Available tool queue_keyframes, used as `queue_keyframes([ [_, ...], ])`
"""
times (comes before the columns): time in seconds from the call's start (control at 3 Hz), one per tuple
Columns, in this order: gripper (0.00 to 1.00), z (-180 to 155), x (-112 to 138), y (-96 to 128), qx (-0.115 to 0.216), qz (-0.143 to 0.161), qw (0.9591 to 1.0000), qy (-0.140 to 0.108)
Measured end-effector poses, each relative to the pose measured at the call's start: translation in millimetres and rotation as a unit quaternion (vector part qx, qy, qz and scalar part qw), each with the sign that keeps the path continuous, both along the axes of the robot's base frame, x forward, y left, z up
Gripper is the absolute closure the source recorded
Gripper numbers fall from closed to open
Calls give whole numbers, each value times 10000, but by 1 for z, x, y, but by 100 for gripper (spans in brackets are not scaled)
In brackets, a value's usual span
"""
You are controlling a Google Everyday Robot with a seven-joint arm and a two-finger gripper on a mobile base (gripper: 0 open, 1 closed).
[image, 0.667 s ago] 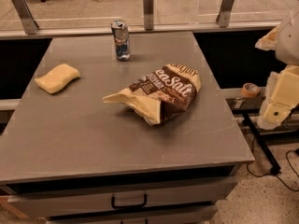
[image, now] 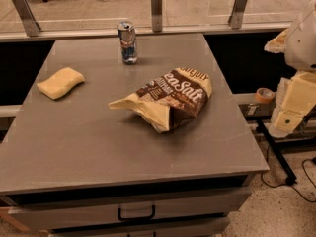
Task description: Pick brown chip bag
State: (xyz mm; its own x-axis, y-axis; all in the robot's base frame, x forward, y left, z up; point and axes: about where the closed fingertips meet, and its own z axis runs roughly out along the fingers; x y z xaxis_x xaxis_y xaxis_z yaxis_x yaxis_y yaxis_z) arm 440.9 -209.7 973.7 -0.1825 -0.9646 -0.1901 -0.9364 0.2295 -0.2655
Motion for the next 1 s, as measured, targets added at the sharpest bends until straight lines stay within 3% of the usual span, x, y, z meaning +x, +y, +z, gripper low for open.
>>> queue_keyframes([
  [0.33, 0, -31, 16, 36, 219, 793, 9966, 41],
  [0.67, 0, -65, 40, 88, 764, 2014, 9765, 97],
  [1.0, 0, -88, 54, 136, 1024, 3168, 9429, 37],
])
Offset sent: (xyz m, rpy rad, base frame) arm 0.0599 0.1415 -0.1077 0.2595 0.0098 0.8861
